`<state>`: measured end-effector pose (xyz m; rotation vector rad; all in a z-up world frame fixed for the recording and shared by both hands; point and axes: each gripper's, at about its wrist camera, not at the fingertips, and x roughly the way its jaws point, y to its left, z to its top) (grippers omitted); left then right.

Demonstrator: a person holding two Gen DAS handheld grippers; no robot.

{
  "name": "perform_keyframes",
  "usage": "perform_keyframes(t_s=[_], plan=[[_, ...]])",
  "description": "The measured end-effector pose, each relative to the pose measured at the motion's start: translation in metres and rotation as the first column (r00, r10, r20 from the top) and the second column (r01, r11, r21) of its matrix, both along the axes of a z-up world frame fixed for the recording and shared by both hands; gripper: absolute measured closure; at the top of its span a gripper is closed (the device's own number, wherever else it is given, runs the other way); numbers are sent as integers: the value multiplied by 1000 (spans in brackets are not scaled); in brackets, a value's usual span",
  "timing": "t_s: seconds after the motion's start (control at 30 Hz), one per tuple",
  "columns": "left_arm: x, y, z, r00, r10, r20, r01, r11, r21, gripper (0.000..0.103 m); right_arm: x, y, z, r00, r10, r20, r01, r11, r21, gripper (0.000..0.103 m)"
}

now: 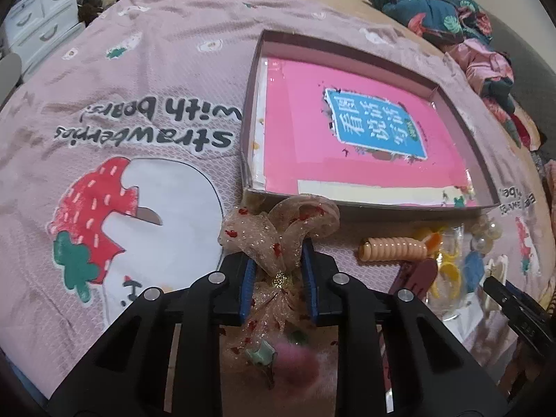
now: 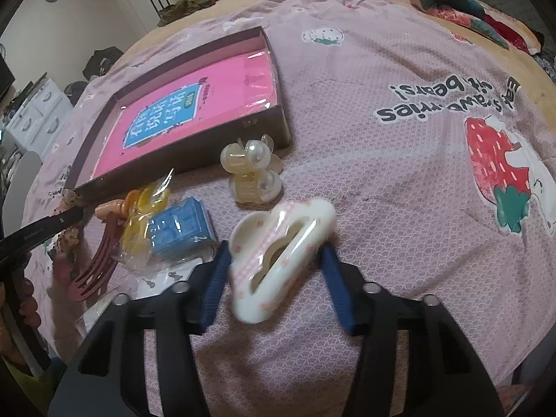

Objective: Organize jewelry
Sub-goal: 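Carry the bow clip and cloud clip into the tray and open both tools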

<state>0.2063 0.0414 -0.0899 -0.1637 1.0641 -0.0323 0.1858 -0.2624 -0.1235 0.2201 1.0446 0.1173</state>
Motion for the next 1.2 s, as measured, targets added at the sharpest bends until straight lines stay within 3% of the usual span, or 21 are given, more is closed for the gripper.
perform_keyframes(t_s=[0.07,0.37,0.6,0.9,1.2], plan=[[-3,2,8,1000,1,21,-1,1000,-2,88,-3,-1,1,1000,12,13,-12,1000,-2,61],[-9,11,42,996,16,90,-16,1000,2,88,-23,-19,18,996,32,82,-31,999,-13,62],[-10,12,64,991,13,132,-14,1000,9,88,-25,-36,58,981,54,186,-46,998,-46,62],[16,4,91,983,5,184,-9,1000,19,88,25,-23,108,939,200,281,-184,979,-82,62],[60,-16,80,985,-25,169,19,999,38,88,88,17,109,915,302,267,-287,953,-94,62]])
